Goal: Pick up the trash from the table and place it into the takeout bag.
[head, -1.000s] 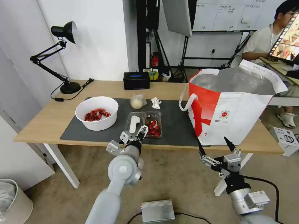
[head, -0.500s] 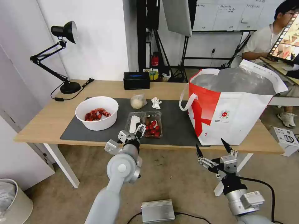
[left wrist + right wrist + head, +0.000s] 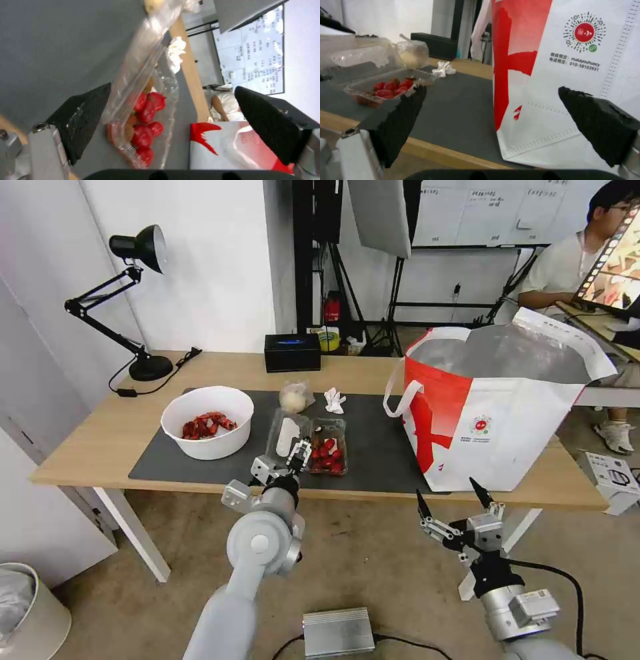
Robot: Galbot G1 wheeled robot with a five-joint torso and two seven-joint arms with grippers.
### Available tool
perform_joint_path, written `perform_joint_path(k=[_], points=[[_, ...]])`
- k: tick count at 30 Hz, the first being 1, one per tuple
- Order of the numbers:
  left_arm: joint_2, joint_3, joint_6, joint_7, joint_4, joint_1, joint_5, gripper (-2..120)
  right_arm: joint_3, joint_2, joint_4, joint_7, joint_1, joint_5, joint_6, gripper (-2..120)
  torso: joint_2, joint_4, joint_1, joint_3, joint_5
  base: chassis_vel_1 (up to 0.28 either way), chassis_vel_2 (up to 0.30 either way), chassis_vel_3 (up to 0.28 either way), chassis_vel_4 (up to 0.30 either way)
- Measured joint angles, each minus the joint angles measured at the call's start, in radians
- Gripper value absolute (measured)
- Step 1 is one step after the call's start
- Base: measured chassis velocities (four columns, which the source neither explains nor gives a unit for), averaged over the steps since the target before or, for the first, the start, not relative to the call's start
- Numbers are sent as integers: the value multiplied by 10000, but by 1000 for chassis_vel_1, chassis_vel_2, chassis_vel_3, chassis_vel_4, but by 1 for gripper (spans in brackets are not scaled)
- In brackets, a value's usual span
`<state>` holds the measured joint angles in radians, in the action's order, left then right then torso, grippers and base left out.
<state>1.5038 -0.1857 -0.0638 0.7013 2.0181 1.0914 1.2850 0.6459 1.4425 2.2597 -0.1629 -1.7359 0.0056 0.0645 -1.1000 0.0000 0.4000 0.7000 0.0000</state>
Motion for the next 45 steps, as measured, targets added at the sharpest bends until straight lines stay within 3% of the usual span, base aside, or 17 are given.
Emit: perform_joint_path(k=[30,45], points=[[-338,-131,136,-291,182,-542,578,100,-29,47,-78,-8,-61,-112,50,100,1,0,0,0,0,0,0,0,0],[-181,531,119,-471,151,-743,683,100,127,204,26,-19,-211,-137,232,100,0,0,0,0,1,0,0,0,0]])
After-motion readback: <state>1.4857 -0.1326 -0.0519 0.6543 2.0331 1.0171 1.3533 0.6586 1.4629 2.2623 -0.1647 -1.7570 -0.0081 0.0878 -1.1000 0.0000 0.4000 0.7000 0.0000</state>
